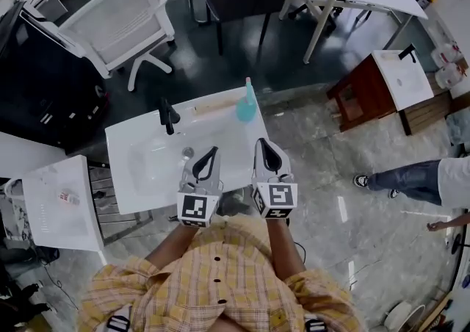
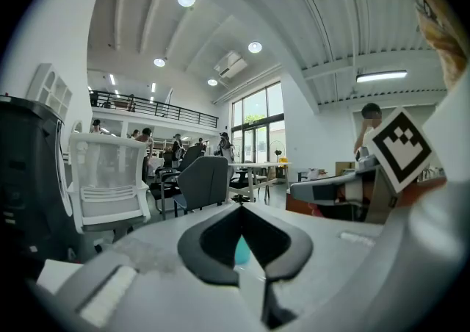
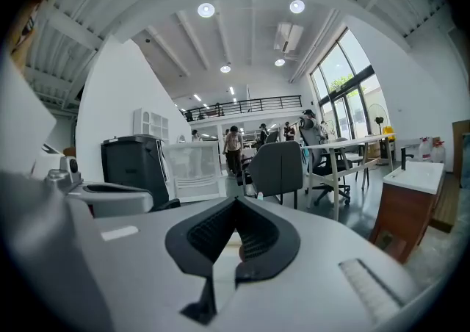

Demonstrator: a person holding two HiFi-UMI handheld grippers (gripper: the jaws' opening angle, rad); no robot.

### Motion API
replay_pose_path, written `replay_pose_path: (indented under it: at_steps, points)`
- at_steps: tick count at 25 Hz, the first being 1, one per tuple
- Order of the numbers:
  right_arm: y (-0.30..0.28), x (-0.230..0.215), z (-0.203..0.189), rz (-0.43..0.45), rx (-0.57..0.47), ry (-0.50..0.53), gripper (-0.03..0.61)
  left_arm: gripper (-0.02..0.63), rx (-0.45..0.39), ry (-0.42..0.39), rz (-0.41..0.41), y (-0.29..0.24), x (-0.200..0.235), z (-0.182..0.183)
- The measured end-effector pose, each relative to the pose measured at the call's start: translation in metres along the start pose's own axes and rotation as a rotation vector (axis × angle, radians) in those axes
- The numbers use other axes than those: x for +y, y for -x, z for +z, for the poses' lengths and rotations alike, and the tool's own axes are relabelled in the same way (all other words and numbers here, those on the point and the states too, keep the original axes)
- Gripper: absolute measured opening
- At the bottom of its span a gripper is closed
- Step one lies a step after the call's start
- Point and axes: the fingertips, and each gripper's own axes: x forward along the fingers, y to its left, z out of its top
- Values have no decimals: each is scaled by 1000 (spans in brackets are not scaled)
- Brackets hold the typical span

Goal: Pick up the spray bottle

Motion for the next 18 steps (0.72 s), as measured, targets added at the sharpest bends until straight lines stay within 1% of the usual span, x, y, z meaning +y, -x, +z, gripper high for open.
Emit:
replay_pose_path:
  at_steps: [7,11,15,18]
  points:
    - [-31,-9,-8,21,4,7,1,-2,14,-10,15,-22,0,-11]
    - [-51,-13,-13,38,10,12,1,-2,24,20,38,-30,4,-18]
    - [-70,-15,-16,55,22,13,34,-2,32,28,57,-41,12,-23]
    - [-83,-18,-20,57,30,14,74,-2,28,14,56,-49,13,-25]
